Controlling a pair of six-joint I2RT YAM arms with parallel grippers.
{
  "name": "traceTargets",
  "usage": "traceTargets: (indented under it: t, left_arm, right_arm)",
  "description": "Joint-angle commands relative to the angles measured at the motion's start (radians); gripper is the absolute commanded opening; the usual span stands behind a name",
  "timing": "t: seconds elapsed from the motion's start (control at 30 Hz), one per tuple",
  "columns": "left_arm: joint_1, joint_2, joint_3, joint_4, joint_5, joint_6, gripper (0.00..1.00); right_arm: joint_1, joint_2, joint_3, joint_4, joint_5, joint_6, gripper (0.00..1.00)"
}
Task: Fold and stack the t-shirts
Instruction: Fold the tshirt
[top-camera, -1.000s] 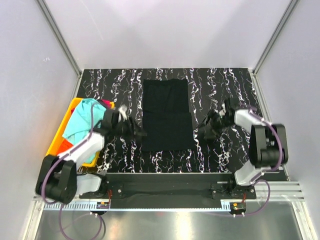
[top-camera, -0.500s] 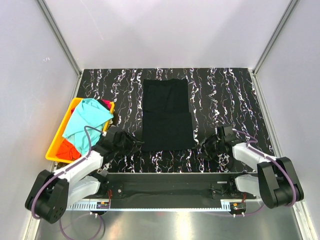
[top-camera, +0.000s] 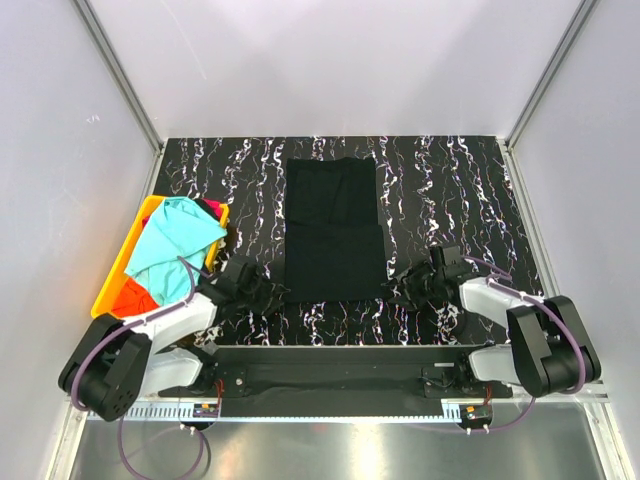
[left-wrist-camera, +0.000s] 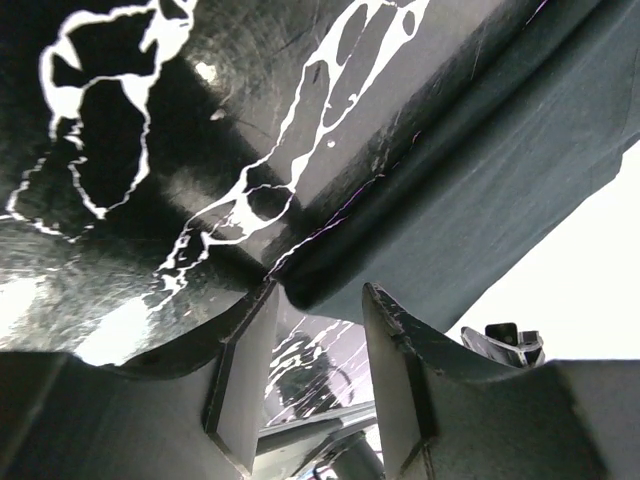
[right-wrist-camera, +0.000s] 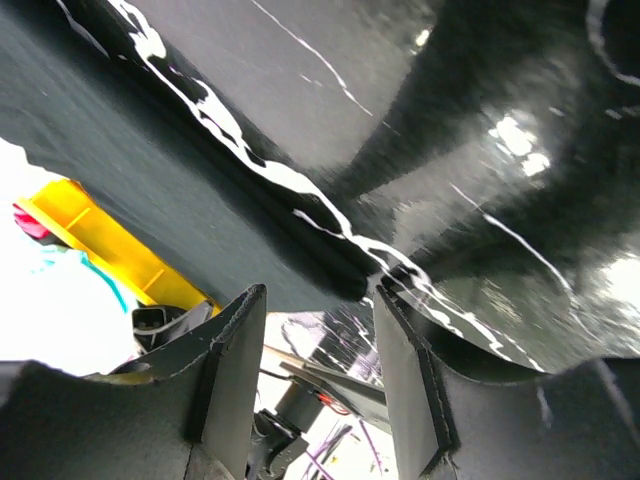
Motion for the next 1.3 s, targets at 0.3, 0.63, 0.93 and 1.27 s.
traceTargets:
  t: [0.3,0.63,0.93,1.27]
  left_arm:
    - [-0.006,0.108,0.001,-0.031,-0.046,-0.06,0.36]
    - [-0.006,0.134,-0.005,0.067,-0.029,-0.033,0.0]
    - [-0.012,0.0,0.021,-0.012,-0.02,0.03,0.0]
    - [-0.123,-0.239,-0.068,-0.118,-0.017,0.018,0.0]
  right_arm:
    - [0.013,0.106,0.017,-0.002,0.086,0.007,0.45]
    - [0.018,0.1,0.005,-0.005,0.053,-0.008,0.03]
    - [0.024,0.017,0.055,-0.135,0.043,-0.171,0.0]
    - [0.09,-0.121,-0.027,-0.175,-0.026,-0.221,0.0]
